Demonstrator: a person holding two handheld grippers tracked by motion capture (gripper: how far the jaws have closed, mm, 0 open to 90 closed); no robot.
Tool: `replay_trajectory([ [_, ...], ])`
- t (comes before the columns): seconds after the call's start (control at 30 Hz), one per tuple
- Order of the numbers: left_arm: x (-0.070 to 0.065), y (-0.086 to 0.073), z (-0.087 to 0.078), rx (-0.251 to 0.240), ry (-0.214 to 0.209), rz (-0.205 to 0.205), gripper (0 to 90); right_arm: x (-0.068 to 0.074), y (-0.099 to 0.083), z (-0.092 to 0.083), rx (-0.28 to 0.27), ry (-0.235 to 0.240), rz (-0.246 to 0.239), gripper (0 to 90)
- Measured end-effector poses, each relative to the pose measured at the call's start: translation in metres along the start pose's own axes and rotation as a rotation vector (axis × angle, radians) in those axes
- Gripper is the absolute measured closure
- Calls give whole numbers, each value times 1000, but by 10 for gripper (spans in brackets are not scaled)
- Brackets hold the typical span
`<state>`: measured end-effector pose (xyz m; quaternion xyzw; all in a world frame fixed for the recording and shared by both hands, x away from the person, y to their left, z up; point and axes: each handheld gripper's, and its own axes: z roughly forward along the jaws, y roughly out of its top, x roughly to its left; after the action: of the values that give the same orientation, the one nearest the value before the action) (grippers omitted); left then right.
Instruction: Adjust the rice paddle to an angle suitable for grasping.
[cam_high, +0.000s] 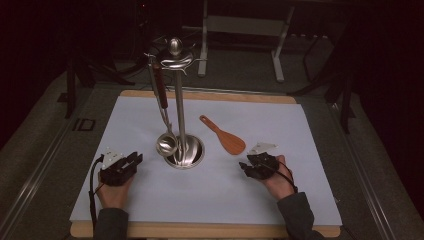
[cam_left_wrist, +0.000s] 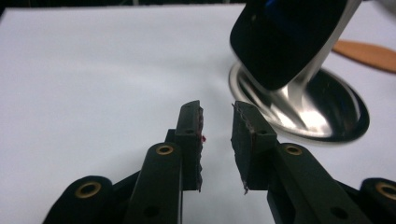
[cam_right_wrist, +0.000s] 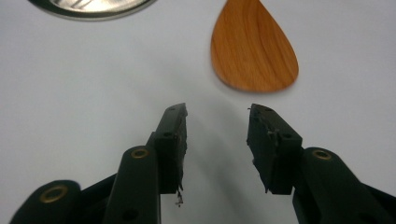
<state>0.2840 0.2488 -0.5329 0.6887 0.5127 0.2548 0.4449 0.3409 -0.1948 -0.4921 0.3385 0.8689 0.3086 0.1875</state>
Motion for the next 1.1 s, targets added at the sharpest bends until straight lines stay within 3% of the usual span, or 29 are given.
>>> replay_trajectory([
  [0.1,-2,-5,1,4,-7,-3,703,-3,7,5,-13,15,-16,615],
  [0.2,-5,-5,2,18,6,21,687,-7,14,9,-30,31,2,638],
  [0.6,-8,-6,4,35,14,47,651,-19,45,36,-31,0,-30,631],
  [0.83,-8,-6,5,37,14,49,648,-30,61,56,-27,5,11,566],
  [0.97,-9,-6,5,38,12,56,647,-32,66,71,-10,6,19,539],
  [1.1,-9,-6,5,40,10,59,647,-37,70,87,13,-2,56,502],
])
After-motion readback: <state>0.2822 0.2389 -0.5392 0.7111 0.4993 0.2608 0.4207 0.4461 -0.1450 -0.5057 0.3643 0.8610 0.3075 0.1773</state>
